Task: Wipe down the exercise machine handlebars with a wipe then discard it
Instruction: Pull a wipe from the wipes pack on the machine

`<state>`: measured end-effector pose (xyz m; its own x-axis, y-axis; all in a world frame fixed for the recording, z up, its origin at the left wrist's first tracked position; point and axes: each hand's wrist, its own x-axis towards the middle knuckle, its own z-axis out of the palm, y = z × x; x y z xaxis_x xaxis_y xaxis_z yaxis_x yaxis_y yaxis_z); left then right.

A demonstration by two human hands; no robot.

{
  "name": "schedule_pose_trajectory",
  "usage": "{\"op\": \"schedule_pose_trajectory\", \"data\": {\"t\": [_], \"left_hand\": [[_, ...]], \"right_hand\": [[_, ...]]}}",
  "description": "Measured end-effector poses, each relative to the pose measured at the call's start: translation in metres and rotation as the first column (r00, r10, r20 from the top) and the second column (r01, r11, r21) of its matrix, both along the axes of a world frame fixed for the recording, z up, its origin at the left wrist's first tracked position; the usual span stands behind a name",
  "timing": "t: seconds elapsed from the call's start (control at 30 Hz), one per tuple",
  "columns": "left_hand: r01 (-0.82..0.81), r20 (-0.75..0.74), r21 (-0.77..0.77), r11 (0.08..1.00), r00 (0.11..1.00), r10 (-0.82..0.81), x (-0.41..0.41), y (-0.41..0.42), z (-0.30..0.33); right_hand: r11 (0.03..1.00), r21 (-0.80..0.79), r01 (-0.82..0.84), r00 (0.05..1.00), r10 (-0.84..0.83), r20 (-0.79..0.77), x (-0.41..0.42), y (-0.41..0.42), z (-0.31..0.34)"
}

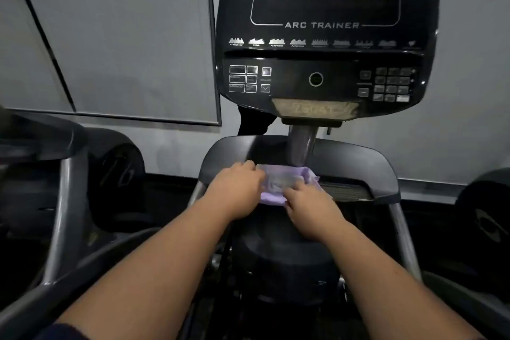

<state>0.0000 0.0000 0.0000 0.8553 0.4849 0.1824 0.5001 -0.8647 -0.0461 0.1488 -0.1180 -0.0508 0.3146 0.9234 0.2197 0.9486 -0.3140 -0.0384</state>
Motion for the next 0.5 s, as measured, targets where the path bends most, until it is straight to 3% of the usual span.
{"op": "schedule_pose_trajectory", "data": {"t": [0.13,0.27,0.5], "left_hand": [[-0.007,-0.035,-0.015,1.000,0.999,0.007,0.028,0.019,-0.034],[-0.047,-0.069,-0.040,0.998,0.997,0.044,0.050,0.032,-0.062],[-0.037,0.029,-0.089,0.995,0.999,0.040,0.064,0.041,-0.079]], "right_hand": [[0.999,0.012,0.042,0.992,-0.043,0.119,0.017,0.016,-0.022],[0.990,0.033,0.134,0.981,-0.138,0.137,0.030,0.033,-0.031],[0.969,-0.105,0.223,0.963,-0.202,0.178,0.033,0.058,-0.025]]}}
